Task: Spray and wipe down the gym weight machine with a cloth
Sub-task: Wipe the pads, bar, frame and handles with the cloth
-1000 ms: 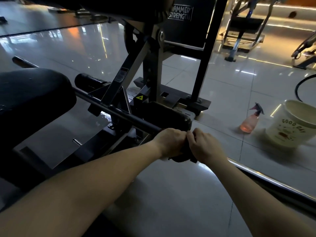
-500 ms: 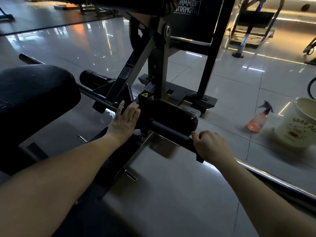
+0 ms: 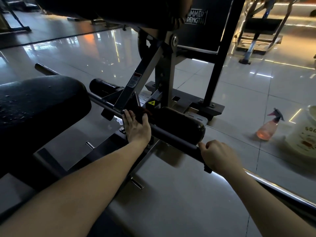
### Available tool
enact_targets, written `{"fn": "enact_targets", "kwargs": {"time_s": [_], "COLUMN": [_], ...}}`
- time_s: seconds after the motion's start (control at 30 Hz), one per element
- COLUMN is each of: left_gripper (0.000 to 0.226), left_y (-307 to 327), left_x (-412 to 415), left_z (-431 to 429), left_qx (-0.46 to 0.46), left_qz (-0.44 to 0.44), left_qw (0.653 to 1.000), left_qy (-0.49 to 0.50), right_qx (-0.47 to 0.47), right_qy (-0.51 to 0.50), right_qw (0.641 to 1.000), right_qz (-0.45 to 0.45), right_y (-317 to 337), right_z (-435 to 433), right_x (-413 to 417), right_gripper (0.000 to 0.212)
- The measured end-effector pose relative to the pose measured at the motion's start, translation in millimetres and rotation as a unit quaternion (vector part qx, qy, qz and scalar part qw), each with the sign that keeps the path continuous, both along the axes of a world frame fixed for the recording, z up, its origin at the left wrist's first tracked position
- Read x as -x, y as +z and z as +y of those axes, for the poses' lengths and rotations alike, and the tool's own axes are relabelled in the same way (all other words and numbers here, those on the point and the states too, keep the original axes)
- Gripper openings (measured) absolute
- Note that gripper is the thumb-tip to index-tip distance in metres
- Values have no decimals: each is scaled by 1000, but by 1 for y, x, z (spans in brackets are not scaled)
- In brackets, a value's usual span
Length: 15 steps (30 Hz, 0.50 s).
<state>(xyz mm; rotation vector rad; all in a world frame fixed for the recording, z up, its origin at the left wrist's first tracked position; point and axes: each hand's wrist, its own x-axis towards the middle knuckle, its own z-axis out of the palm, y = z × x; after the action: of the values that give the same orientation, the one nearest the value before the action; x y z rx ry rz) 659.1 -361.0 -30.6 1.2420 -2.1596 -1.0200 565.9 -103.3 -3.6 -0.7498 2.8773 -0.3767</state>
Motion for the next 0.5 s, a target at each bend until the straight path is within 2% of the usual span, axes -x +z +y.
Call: {"fn": "enact_targets", "kwargs": {"time_s": [0.1,0.2,0.27,0.37,0.5], "left_gripper": [90,95,95,89,87], "left_y": [5,-5,-5,6,22], "left_x": [9,17,21,26,28], "left_z": [-4,-16,-24,-30,-15], "left_qx": [-141,-247,-270,-335,-320], "left_qz": [13,56,85,150,120], "left_qw": [982,954,944,910,924], "left_qy": [124,163,169,193,173], "right_qx": [-2,-4,-2,2,12], "right_qy": [-2,-10,-14,-9,-16], "right_qw": [1000,1000,1000,1000,1000], "right_qz": [0,-2,-3,11,17], "right_y": [1,-1,-2,-5,-6], "right_z": [0,-1,-2,-1,-1], "right_x": [0,1,2,3,2], "right_gripper": [50,50,51,52,48]}}
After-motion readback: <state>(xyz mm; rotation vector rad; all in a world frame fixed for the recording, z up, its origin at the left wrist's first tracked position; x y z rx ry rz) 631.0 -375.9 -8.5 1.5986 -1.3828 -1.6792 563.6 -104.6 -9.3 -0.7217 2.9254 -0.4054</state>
